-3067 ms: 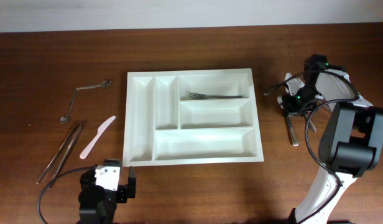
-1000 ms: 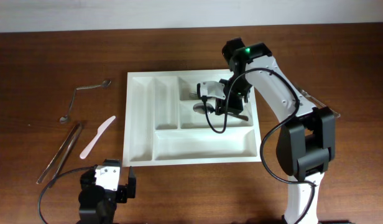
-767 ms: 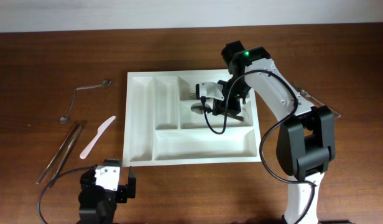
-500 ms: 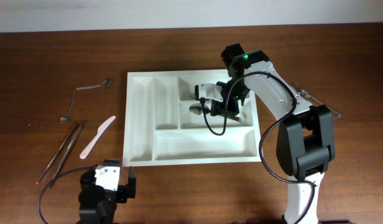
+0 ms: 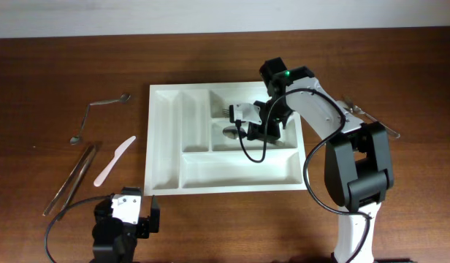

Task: Pack container
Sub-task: 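Lower the spoon into the middle compartment and open the right gripper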

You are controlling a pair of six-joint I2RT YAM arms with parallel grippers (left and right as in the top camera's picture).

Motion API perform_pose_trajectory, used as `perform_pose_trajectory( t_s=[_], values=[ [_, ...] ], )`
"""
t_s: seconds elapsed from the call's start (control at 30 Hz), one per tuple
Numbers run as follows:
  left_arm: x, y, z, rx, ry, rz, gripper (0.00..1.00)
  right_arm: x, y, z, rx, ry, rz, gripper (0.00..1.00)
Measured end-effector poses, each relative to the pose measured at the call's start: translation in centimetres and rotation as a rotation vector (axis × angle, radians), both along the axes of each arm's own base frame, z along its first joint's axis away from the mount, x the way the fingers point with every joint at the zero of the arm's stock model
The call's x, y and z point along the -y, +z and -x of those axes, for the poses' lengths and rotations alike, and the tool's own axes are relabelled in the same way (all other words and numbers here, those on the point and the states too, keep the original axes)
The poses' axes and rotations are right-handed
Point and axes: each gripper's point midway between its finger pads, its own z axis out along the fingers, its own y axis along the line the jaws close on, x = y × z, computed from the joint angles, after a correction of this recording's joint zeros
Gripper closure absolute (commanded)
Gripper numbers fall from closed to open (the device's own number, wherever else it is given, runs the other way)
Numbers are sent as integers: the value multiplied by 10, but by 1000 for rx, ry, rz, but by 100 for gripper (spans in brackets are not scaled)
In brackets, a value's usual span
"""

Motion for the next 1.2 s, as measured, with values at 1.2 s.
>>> perform_pose_trajectory(
  t_s=[1.2],
  values=[
    [0,0,0,0,0,0,1,-9,35,-27,21,-131,-24,64]
  ],
)
